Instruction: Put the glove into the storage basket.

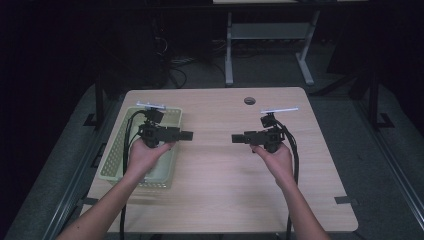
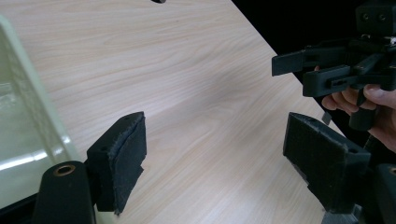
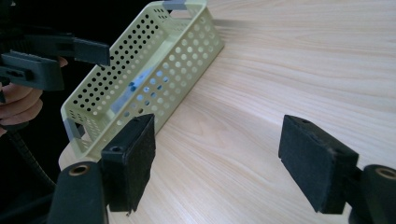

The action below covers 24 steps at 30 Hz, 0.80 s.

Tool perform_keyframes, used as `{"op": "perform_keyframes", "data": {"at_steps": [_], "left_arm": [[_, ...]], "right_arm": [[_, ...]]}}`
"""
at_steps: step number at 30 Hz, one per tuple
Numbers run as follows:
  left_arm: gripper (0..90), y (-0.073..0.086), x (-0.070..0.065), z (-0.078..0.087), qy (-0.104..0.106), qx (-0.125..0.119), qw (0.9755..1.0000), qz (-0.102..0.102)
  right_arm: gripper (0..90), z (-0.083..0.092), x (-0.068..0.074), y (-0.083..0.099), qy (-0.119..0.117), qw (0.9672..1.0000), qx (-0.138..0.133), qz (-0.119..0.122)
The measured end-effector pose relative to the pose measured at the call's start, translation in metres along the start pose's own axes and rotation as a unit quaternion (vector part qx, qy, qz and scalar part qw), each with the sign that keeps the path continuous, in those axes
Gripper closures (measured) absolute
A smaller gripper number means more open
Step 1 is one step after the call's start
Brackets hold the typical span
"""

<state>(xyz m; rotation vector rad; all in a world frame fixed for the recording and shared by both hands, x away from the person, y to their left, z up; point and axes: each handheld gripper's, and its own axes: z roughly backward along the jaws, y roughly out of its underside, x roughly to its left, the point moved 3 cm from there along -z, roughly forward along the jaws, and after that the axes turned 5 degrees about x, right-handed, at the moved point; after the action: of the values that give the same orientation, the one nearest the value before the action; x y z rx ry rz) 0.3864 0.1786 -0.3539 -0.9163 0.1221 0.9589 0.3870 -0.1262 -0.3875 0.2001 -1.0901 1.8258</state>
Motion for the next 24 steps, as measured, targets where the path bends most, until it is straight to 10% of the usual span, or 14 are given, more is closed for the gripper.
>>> {"op": "perform_keyframes", "data": {"at_steps": [24], "left_arm": [[21.7,-0.002,-0.027,-0.034,0.028,0.009,0.9993,-0.022]], "right_arm": [[27.0,0.036,-0.037,0.027,0.020,0.9995,-0.014,-0.021]]}}
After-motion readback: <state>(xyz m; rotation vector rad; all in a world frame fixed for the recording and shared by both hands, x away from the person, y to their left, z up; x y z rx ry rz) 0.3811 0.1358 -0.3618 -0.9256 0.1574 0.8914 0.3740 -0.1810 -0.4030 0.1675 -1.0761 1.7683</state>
